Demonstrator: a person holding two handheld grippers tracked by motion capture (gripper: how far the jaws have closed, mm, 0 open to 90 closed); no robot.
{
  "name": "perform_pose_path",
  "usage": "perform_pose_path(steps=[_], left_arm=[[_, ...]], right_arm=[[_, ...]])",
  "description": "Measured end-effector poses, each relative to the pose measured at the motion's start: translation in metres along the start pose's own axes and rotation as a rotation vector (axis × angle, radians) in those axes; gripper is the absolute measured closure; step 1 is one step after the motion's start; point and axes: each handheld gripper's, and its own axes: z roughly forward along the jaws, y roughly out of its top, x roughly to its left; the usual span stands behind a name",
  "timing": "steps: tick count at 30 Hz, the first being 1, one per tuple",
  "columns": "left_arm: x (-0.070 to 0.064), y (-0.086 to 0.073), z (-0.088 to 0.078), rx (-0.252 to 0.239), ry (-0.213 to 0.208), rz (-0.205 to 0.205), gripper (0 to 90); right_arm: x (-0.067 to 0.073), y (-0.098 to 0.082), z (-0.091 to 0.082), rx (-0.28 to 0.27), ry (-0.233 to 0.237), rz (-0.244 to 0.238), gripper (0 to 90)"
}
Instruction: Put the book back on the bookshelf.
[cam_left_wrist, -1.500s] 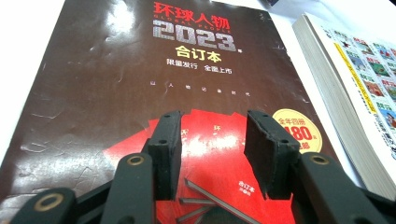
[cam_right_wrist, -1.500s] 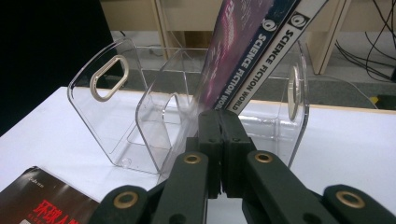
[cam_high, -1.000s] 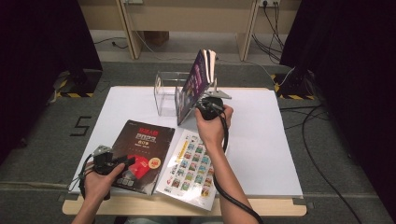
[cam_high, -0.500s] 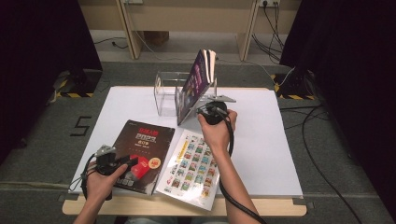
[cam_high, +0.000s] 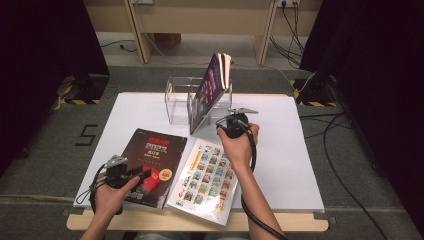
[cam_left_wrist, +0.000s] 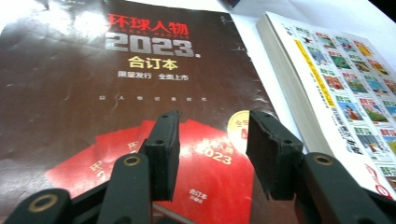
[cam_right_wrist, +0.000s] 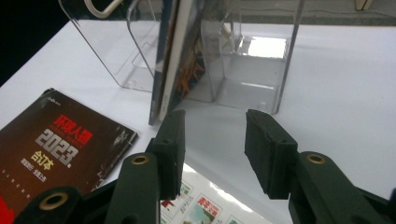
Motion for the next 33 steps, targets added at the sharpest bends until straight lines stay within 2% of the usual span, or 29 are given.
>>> perform_pose_path(steps=[12,17,18,26,33], left_arm=[[-0.02,-0.001,0.01,0.036,-0.063,0.037,54.9],[-0.03,-0.001,0.014,0.053,-0.104,0.045,54.8],[-0.034,-0.002,0.015,0.061,-0.127,0.044,54.8],[-0.05,-0.006,0.023,0.097,-0.189,0.057,54.7],[-0.056,-0.008,0.027,0.115,-0.217,0.056,53.9]], right_arm=[[-0.023,-0.018,0.004,0.093,0.001,0.037,57.8],[-0.033,-0.026,0.006,0.125,0.0,0.06,56.7],[-0.037,-0.029,0.006,0.141,-0.003,0.066,56.4],[-0.052,-0.042,0.01,0.189,-0.007,0.099,54.4],[-0.063,-0.051,0.014,0.209,-0.01,0.121,53.3]])
